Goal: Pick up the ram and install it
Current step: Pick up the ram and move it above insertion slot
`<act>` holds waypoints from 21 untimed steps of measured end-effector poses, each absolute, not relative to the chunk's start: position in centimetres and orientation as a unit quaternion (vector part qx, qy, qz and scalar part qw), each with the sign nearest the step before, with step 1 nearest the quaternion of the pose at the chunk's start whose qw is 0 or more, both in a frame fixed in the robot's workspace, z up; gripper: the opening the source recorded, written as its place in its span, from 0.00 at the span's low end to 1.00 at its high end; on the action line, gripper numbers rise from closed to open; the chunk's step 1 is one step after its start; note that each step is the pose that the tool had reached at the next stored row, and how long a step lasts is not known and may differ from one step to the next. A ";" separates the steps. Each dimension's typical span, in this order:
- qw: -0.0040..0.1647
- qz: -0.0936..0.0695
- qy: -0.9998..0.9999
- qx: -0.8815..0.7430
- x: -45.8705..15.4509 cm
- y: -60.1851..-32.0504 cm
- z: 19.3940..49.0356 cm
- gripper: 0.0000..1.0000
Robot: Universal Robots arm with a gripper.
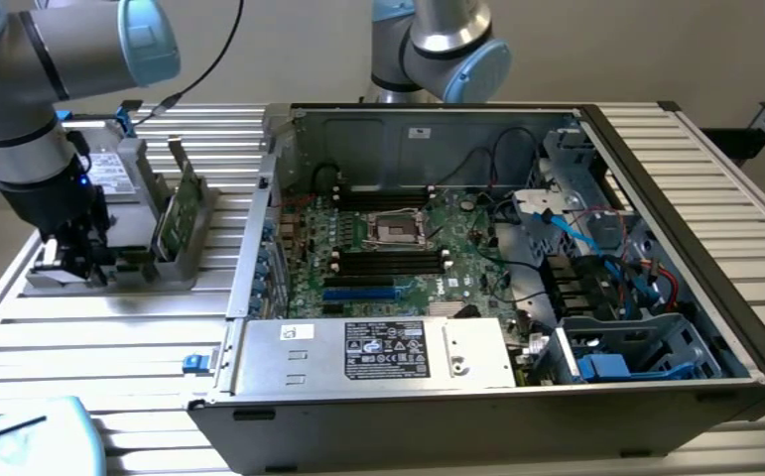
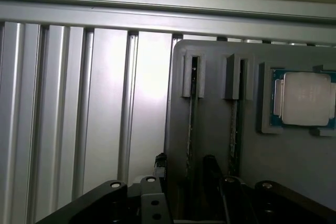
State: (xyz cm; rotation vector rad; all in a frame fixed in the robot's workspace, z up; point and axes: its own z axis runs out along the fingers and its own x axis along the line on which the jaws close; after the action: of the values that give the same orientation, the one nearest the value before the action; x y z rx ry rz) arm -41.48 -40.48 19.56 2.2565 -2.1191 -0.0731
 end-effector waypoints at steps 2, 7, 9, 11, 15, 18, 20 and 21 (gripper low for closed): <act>0.023 -0.024 -0.684 0.729 -41.5 -40.5 19.6 0.41; 0.022 -0.024 -0.684 0.729 -41.5 -40.4 19.5 0.41; 0.023 -0.024 -0.684 0.729 -41.5 -40.4 19.5 0.41; 0.023 -0.024 -0.684 0.729 -41.5 -40.4 19.5 0.41; 0.023 -0.024 -0.684 0.729 -41.5 -40.4 19.5 0.39; 0.023 -0.025 -0.684 0.729 -41.5 -40.4 19.5 0.32; 0.023 -0.025 -0.684 0.729 -41.4 -40.4 19.5 0.32; 0.023 -0.025 -0.684 0.729 -41.4 -40.4 19.5 0.32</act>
State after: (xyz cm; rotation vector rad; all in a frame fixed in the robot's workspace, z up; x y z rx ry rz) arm -41.43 -40.37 19.47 2.2560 -2.1185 -0.0784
